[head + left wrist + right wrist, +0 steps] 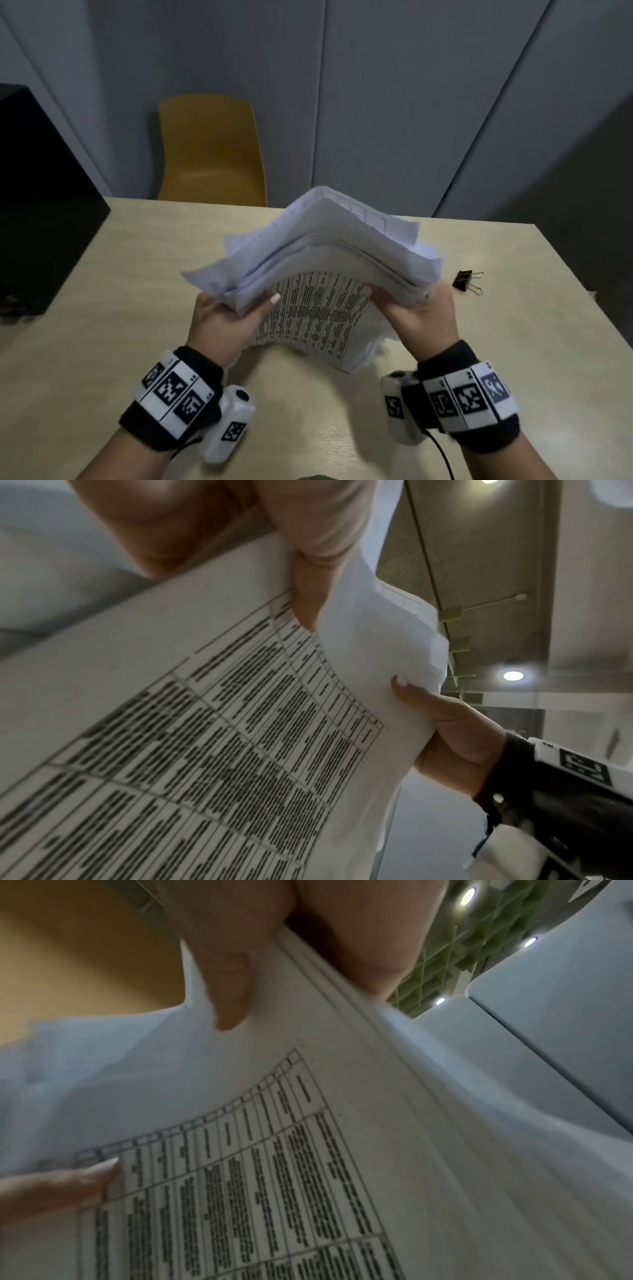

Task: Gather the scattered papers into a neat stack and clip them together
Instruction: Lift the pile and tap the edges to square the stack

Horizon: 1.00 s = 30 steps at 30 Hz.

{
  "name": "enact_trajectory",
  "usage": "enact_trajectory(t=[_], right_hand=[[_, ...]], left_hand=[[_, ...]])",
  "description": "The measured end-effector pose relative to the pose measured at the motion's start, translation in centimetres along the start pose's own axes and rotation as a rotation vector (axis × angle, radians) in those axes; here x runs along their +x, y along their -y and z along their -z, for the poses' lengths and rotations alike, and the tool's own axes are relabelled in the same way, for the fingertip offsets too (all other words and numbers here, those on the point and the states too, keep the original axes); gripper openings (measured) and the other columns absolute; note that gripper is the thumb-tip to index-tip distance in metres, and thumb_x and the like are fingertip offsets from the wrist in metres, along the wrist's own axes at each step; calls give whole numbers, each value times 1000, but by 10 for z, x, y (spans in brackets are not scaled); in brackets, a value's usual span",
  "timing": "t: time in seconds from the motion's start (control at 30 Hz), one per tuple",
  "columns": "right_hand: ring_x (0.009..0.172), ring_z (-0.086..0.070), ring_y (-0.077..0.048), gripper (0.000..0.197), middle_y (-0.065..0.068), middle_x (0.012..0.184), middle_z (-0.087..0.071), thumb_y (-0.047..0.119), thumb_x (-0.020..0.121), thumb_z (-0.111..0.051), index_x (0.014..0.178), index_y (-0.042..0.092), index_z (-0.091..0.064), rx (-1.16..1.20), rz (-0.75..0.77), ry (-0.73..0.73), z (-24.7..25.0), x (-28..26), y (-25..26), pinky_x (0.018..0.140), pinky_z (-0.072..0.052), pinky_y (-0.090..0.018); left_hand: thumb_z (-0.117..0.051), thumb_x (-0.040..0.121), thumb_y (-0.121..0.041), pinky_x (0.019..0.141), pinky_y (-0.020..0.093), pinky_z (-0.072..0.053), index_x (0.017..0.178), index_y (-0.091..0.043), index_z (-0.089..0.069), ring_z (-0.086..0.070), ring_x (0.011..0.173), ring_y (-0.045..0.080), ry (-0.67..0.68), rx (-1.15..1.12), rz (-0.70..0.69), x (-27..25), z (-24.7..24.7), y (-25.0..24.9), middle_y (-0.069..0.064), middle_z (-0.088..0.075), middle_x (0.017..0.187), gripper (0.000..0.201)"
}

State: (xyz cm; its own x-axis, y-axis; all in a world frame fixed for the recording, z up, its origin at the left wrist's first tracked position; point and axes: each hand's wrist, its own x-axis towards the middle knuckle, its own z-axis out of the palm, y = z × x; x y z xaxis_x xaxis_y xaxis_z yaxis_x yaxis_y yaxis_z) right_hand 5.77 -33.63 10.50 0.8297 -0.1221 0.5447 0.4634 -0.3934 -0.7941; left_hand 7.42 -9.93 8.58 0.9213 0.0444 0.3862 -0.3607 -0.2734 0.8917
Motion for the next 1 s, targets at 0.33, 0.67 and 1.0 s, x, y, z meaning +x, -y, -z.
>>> enact_trajectory(t=[0.33,0.67,1.0], right_hand=[[75,-64,8,62,29,76,-69,-13,73,-66,79,48,-70,229,-194,44,7,1,-17,66,-50,-10],[72,-64,6,53,27,73,-70,-8,77,-65,75,44,-71,236,-194,11,6,15,-24,67,-51,-12],[73,-64,9,54,29,72,-69,-8,76,-66,73,46,-71,191,-173,77,10,20,-20,65,-50,-9]], left_hand=[[-69,73,11,64,2,-45,82,-27,-65,-62,75,-15,116,-148,180,14,10,8,-32,-68,72,39],[-64,74,9,69,22,-48,70,-21,-55,-64,72,17,183,344,324,18,51,43,-9,-65,65,32],[-60,84,-4,77,8,-45,84,-48,-66,-61,81,-6,-163,179,-119,30,71,0,-25,-67,84,44]])
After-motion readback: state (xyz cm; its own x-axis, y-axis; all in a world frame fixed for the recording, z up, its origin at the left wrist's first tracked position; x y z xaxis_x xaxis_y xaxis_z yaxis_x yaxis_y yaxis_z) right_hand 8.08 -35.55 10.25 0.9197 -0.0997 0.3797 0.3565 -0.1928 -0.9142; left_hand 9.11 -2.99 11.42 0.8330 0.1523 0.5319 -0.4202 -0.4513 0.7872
